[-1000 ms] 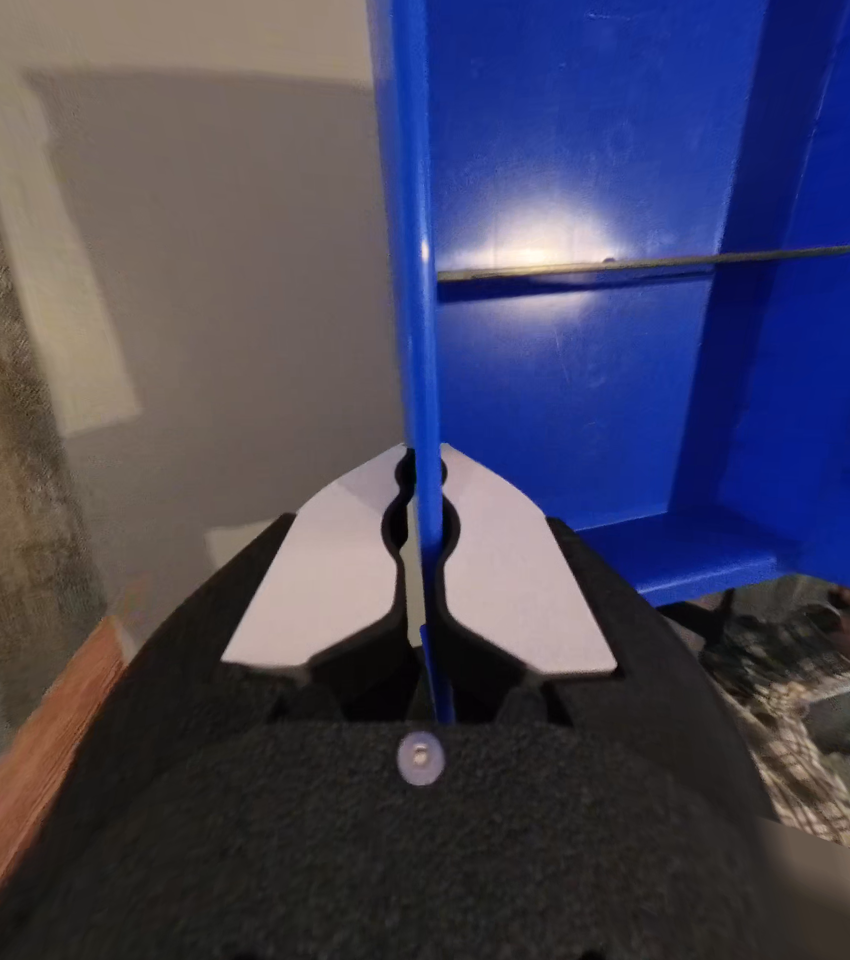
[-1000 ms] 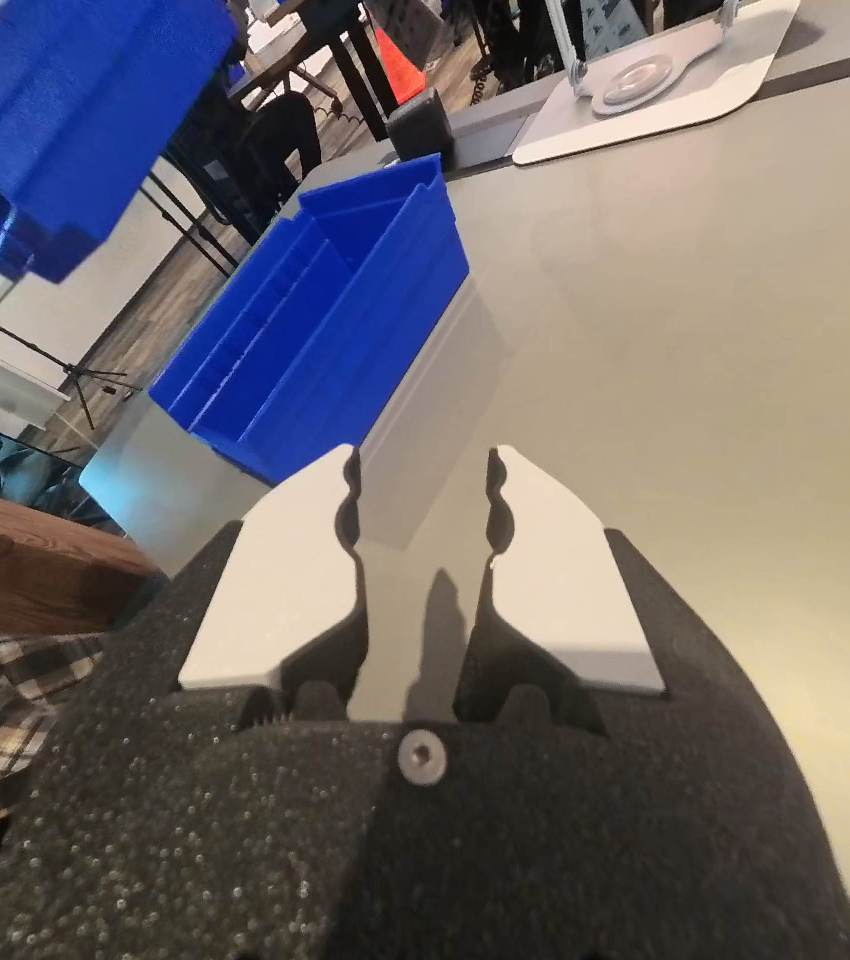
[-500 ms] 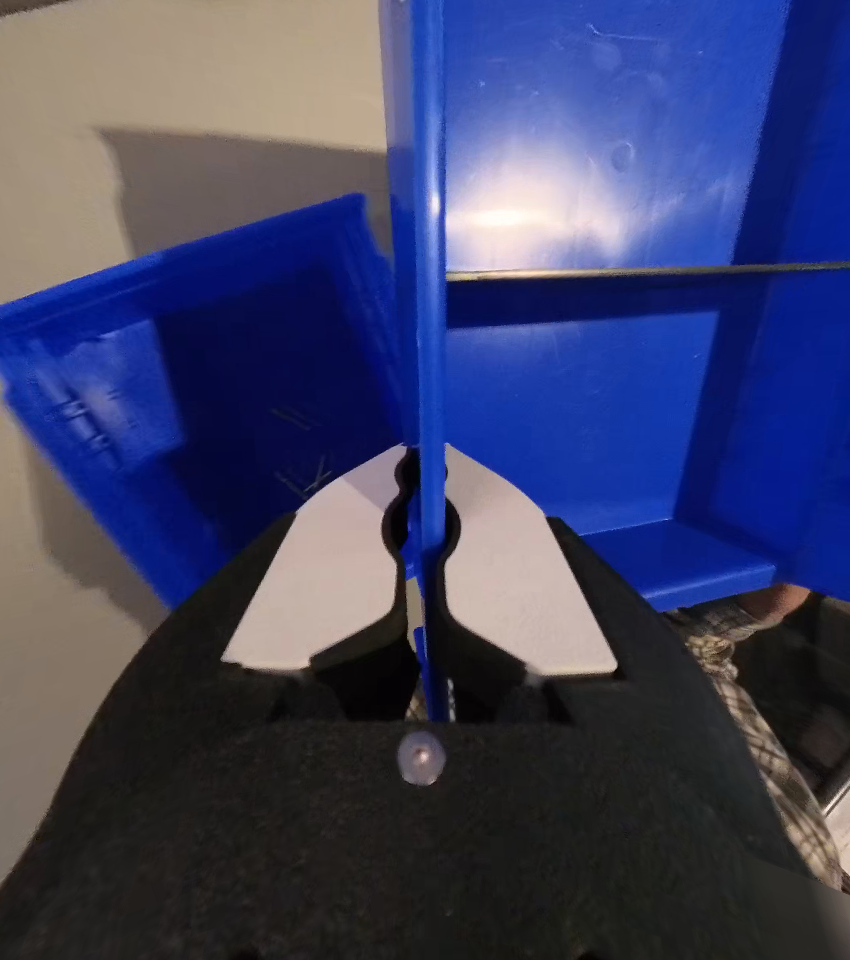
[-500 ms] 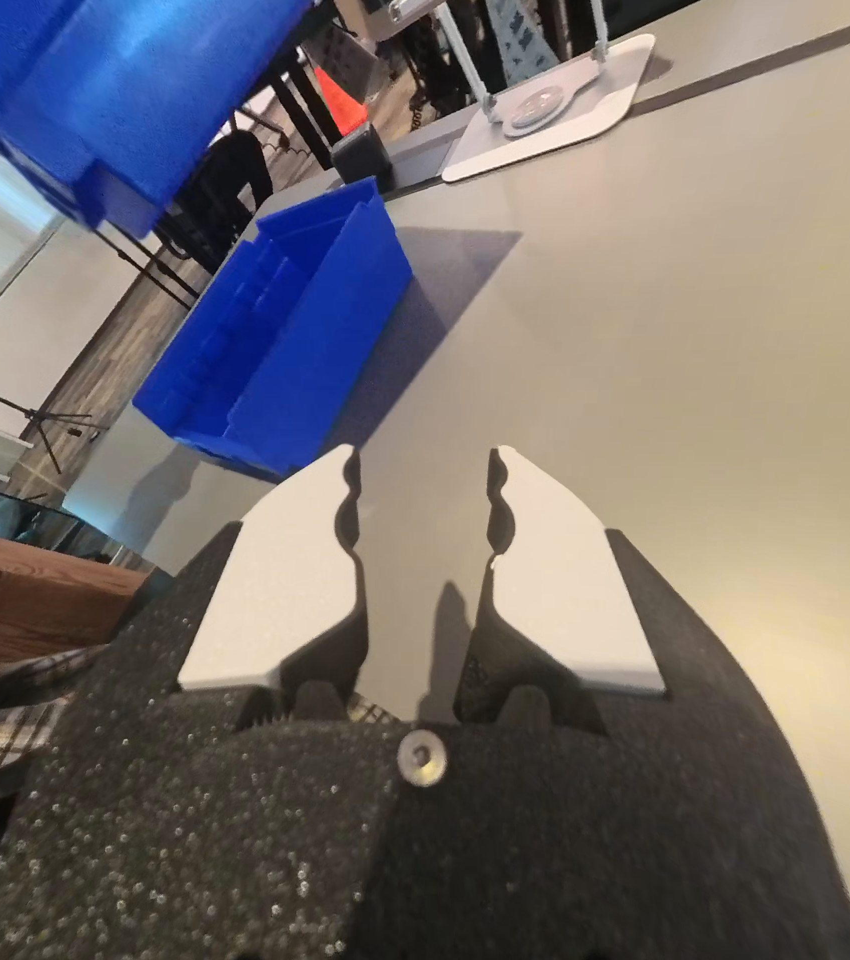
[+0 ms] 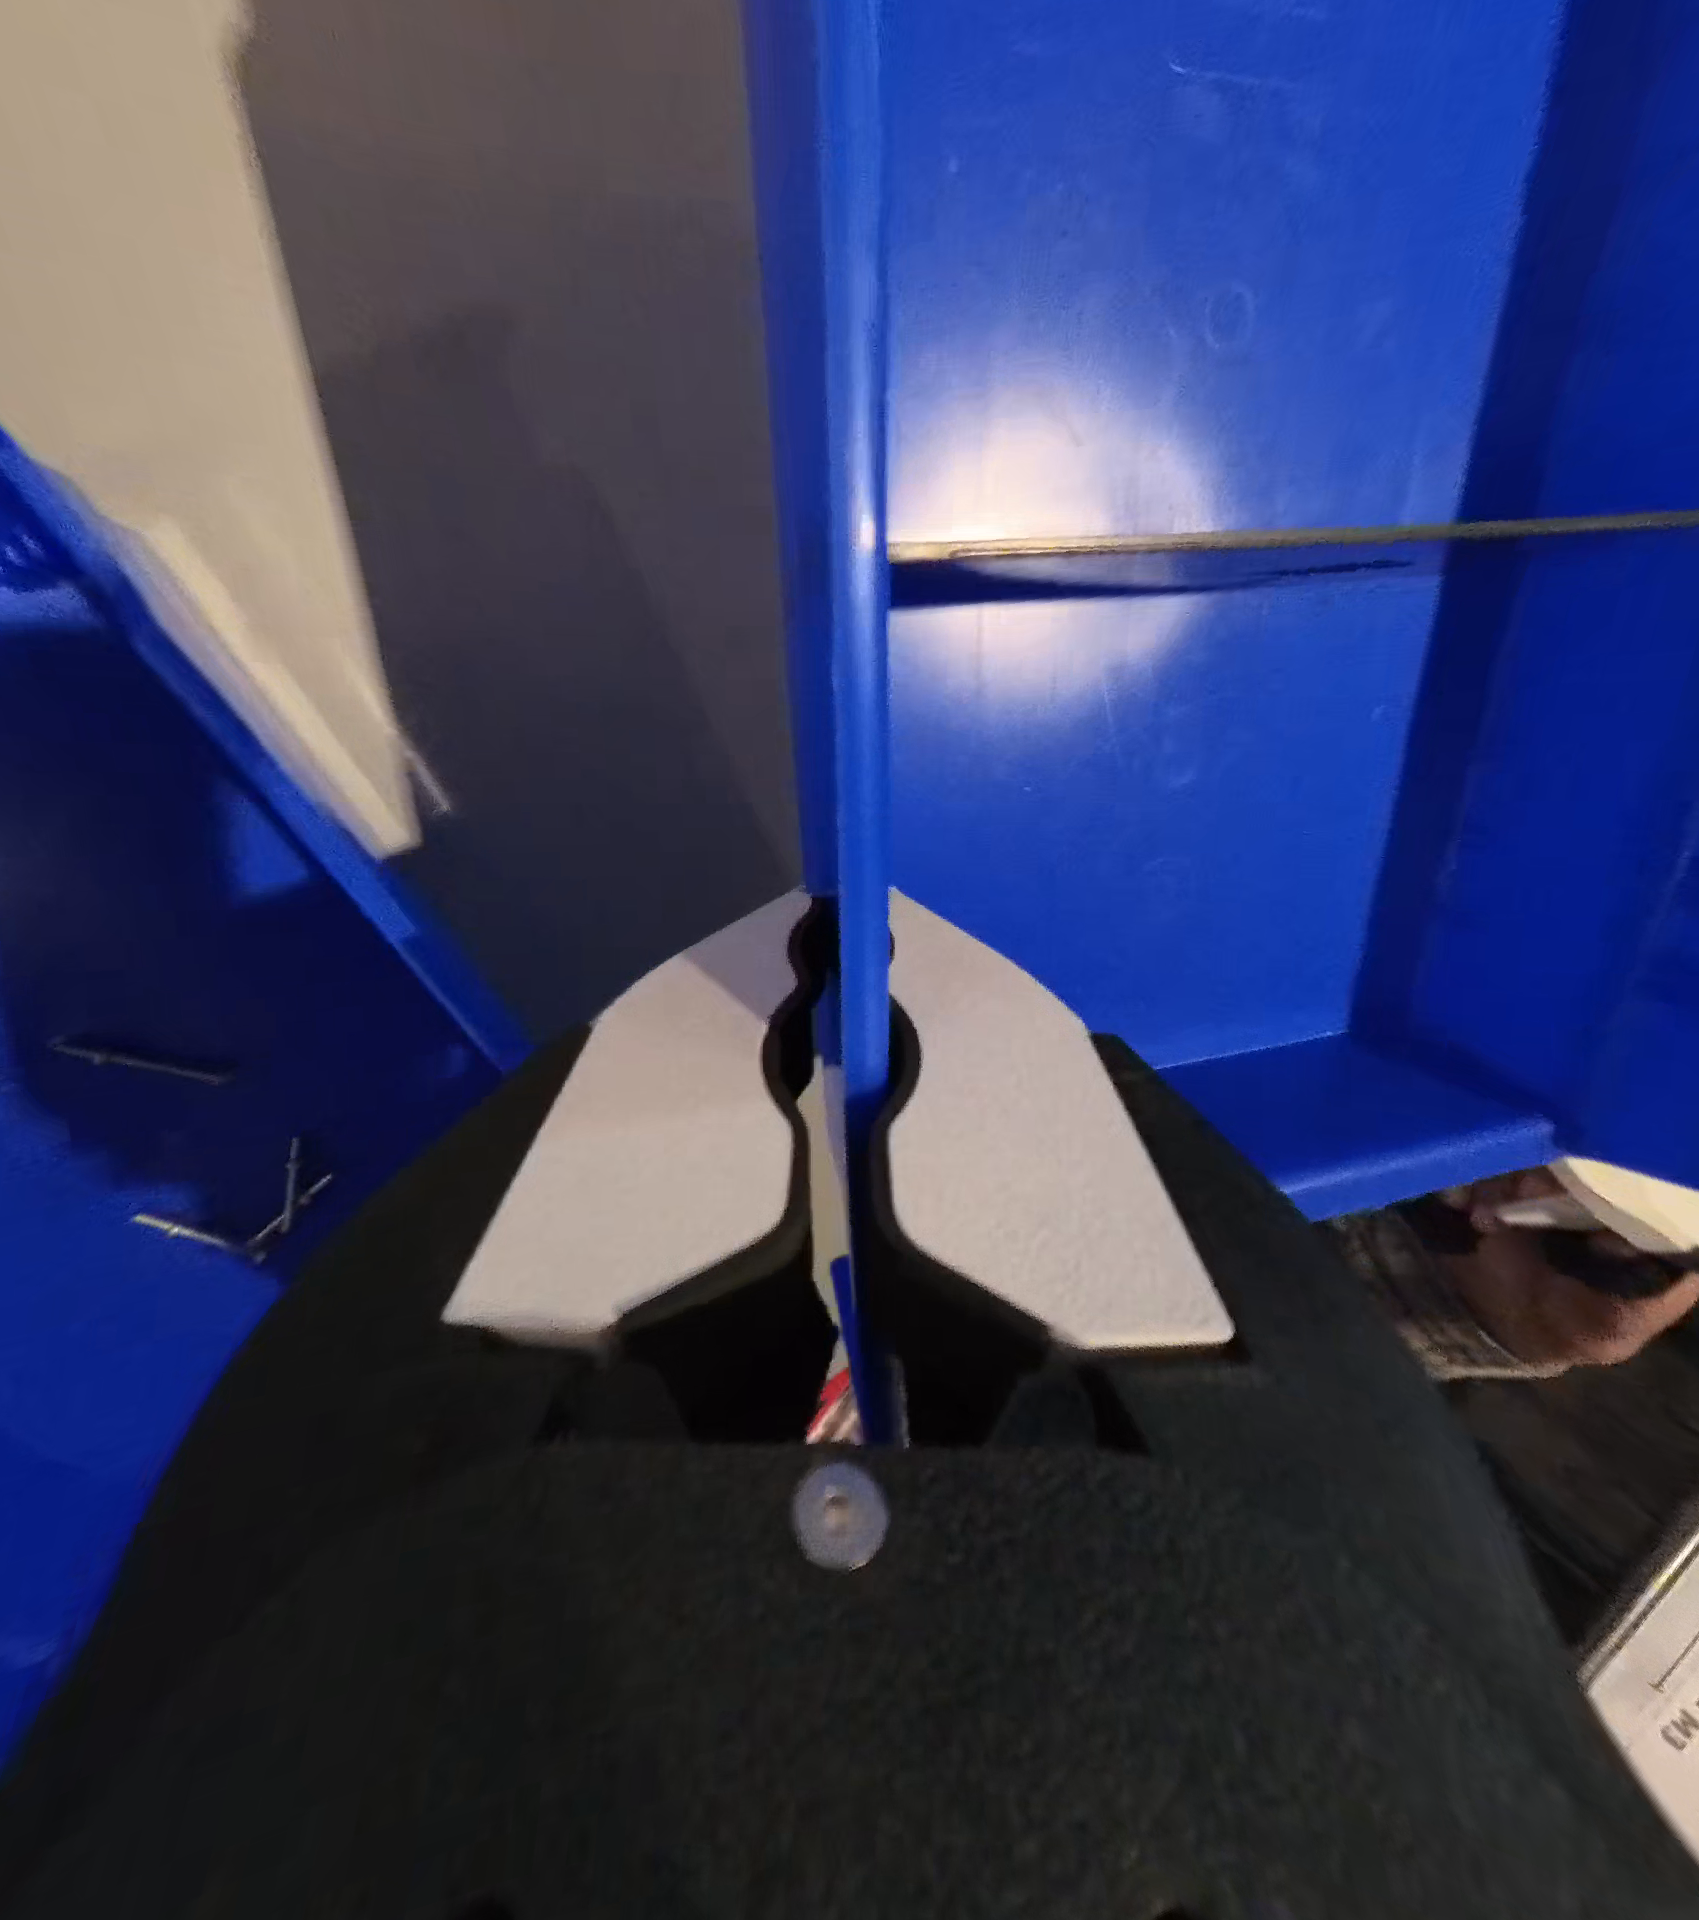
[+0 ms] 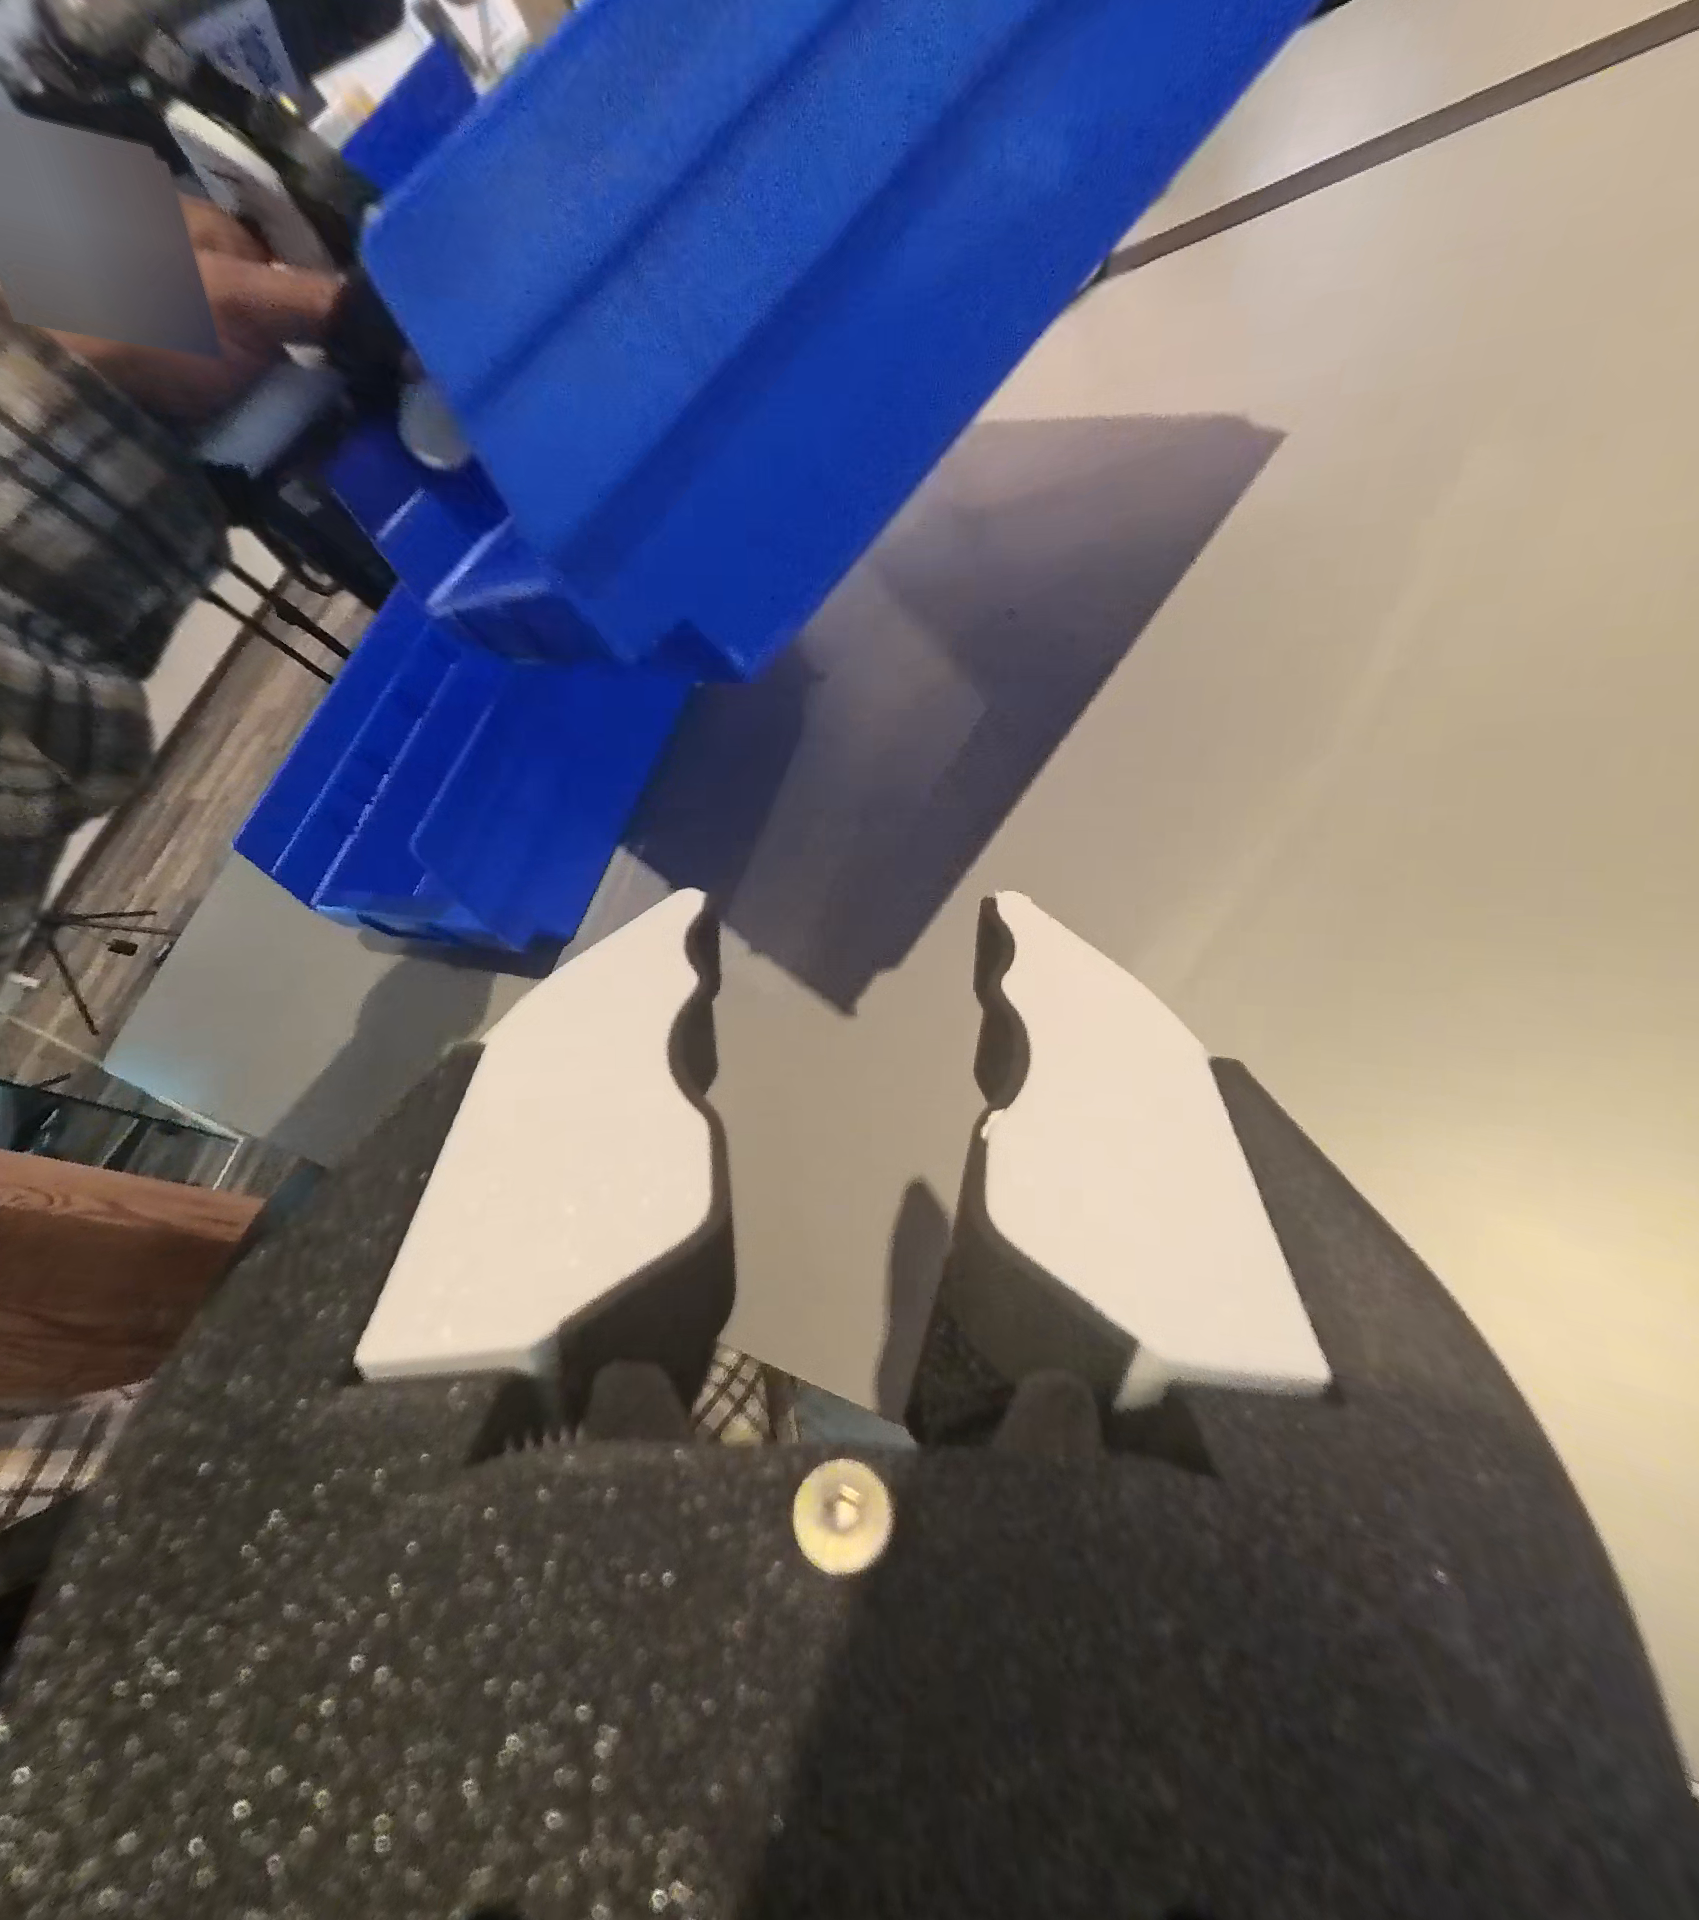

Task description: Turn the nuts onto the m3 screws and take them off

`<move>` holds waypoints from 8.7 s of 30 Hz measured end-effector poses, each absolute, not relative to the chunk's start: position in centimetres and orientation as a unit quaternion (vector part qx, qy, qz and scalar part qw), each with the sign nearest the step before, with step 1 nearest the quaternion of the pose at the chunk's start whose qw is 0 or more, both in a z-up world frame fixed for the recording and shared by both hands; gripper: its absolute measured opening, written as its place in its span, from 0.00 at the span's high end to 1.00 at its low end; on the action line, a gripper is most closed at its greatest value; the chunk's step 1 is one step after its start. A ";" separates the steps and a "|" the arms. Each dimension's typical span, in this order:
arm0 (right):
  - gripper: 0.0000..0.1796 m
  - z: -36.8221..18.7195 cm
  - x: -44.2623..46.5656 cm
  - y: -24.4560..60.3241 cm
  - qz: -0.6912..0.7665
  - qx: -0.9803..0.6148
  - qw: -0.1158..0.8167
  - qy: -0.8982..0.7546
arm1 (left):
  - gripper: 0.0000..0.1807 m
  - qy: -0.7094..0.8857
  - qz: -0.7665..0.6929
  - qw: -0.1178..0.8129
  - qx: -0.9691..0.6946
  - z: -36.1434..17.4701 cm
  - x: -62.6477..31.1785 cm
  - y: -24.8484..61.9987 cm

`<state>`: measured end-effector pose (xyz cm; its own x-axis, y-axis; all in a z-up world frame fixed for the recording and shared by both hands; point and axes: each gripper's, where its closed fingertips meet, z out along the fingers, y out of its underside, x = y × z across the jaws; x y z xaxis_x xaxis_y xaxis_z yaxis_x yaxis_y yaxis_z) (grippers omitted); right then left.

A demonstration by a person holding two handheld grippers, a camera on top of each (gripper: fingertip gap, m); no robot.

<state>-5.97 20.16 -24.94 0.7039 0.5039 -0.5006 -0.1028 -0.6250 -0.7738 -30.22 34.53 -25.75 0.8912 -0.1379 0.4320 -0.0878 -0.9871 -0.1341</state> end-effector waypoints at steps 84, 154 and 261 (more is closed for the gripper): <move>0.97 -33.4 8.5 37.3 0.078 -0.992 0.025 -0.101 | 0.75 0.026 -0.295 0.471 -0.831 -21.7 -54.7 13.8; 0.55 -21.0 -8.1 28.3 0.215 -0.798 0.542 -0.154 | 0.61 0.039 -0.173 0.345 -0.922 -24.9 -51.4 21.7; 0.66 -25.6 -15.6 26.4 0.298 -0.803 0.470 -0.213 | 0.83 -0.155 -0.069 0.107 -0.980 -35.3 -85.9 7.7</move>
